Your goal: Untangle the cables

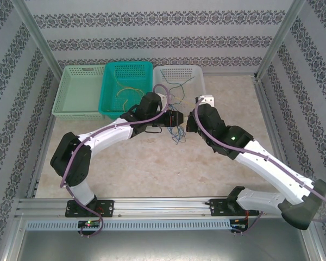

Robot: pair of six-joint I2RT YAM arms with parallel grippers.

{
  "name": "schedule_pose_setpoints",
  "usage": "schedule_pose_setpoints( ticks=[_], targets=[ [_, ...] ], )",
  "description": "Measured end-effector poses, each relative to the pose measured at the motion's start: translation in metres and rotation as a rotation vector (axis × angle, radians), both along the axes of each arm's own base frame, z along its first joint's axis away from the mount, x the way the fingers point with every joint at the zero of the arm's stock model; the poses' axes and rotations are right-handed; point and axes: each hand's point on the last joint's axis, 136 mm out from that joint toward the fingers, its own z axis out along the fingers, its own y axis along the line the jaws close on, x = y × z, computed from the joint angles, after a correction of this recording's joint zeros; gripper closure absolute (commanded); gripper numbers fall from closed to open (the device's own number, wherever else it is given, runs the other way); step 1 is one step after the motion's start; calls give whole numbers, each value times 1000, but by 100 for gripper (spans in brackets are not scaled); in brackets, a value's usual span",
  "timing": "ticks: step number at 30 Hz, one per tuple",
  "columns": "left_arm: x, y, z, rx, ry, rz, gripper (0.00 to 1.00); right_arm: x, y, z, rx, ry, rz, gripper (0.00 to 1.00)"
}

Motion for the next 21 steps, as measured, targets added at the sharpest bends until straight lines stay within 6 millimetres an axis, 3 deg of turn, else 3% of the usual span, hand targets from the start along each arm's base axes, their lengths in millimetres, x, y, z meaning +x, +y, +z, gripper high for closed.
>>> schedule_pose_setpoints(
  ticks=[4, 11, 16, 21],
  targets=[
    [0, 7, -11, 26, 11, 30, 87, -9, -26, 18, 17, -51, -48, 100],
    [-6, 20, -19, 76, 12, 50, 90, -18, -81, 29, -27, -83, -166, 100],
    [-11, 29, -21, 113, -6, 51, 97, -24, -102, 30, -40, -84, -200, 100],
    [-17, 35, -35, 170, 2, 34, 96, -26, -110, 25, -65, -59, -199, 100]
  ],
)
